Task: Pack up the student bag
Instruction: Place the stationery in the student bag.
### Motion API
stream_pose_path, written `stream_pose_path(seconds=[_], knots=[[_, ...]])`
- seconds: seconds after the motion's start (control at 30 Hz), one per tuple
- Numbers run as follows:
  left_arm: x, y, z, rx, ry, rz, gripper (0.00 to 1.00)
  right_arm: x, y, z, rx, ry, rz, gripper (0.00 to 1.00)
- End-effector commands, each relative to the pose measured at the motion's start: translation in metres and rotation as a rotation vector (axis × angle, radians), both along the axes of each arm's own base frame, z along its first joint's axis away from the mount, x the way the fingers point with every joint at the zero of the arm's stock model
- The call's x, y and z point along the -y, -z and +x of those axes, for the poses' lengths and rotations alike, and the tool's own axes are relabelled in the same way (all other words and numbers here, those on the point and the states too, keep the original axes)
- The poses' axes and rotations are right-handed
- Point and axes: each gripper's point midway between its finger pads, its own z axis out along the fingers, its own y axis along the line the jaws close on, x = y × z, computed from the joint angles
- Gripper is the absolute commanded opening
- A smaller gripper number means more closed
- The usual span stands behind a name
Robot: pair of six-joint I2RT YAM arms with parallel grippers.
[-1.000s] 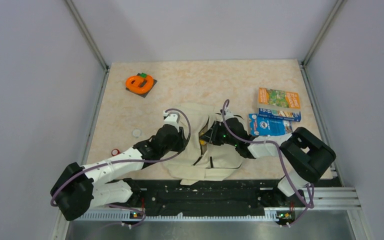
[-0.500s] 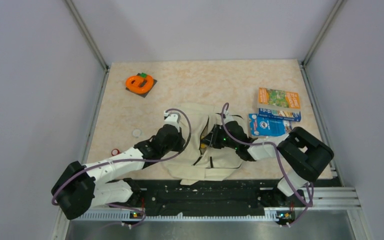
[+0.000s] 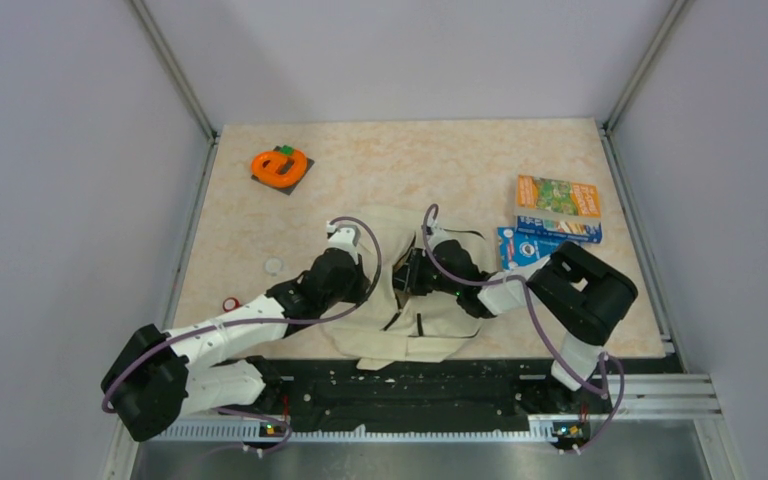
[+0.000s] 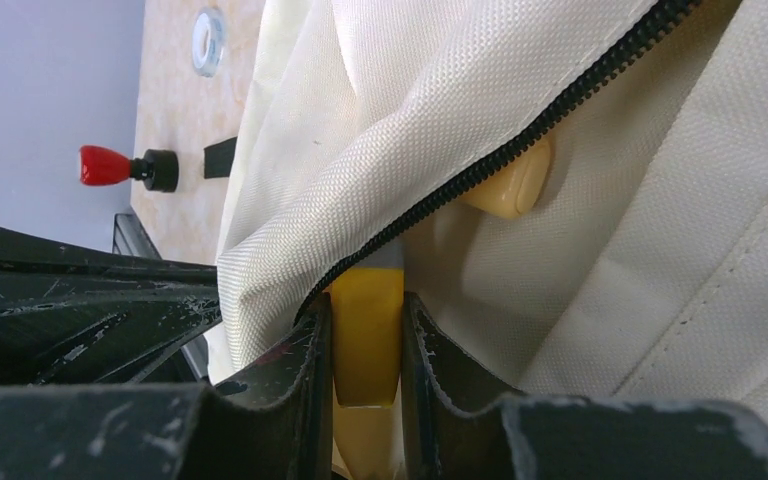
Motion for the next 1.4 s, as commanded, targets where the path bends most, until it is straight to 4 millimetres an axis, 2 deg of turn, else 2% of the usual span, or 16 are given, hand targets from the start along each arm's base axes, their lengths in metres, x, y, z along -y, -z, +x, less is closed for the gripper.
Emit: stream_pose_path(seconds=[0.0,0.2,0.33,0.53,0.63,0.7,0.77,0.87,0.93,1.0,1.07,1.23,1.37], knots=[[0.005,-0.011,0.003,0.028,0.011,-0.034,0.0,-0.015,-0.005,-0.006,0.027,-0.056,0.022,0.08],[0.002,-0.013,0.005,0.038,0.0,-0.023,0.0,0.003,-0.003,-0.006,0.062,-0.015,-0.046,0.32],[-0.001,-0.014,0.007,0.042,-0.004,-0.005,0.0,0.013,-0.014,-0.006,0.107,0.002,-0.061,0.47],[-0.005,-0.017,0.007,0.05,-0.001,0.022,0.0,0.032,-0.033,-0.007,0.173,0.024,-0.106,0.58],[-0.015,-0.019,0.011,0.057,-0.03,0.04,0.01,0.045,-0.043,-0.011,0.2,0.045,-0.123,0.66],[-0.023,-0.02,0.014,0.049,-0.057,0.048,0.07,0.057,-0.049,-0.014,0.214,0.063,-0.141,0.7],[-0.032,-0.019,0.016,0.036,-0.085,0.057,0.19,0.067,-0.055,-0.014,0.237,0.088,-0.151,0.73],[-0.042,-0.02,0.018,0.026,-0.111,0.075,0.57,0.082,-0.063,-0.016,0.256,0.111,-0.17,0.75],[-0.049,-0.025,0.022,0.029,-0.132,0.085,0.74,0.091,-0.069,-0.015,0.272,0.129,-0.175,0.76],[-0.063,-0.03,0.028,0.026,-0.182,0.108,0.81,0.098,-0.075,-0.014,0.288,0.148,-0.171,0.76],[-0.087,-0.031,0.036,0.003,-0.271,0.139,0.83,0.105,-0.08,-0.013,0.301,0.167,-0.166,0.77],[-0.147,-0.027,0.054,-0.052,-0.496,0.174,0.83,0.115,-0.083,-0.014,0.308,0.196,-0.145,0.77],[-0.18,-0.014,0.064,-0.098,-0.616,0.218,0.78,0.116,-0.084,-0.016,0.307,0.196,-0.122,0.76]])
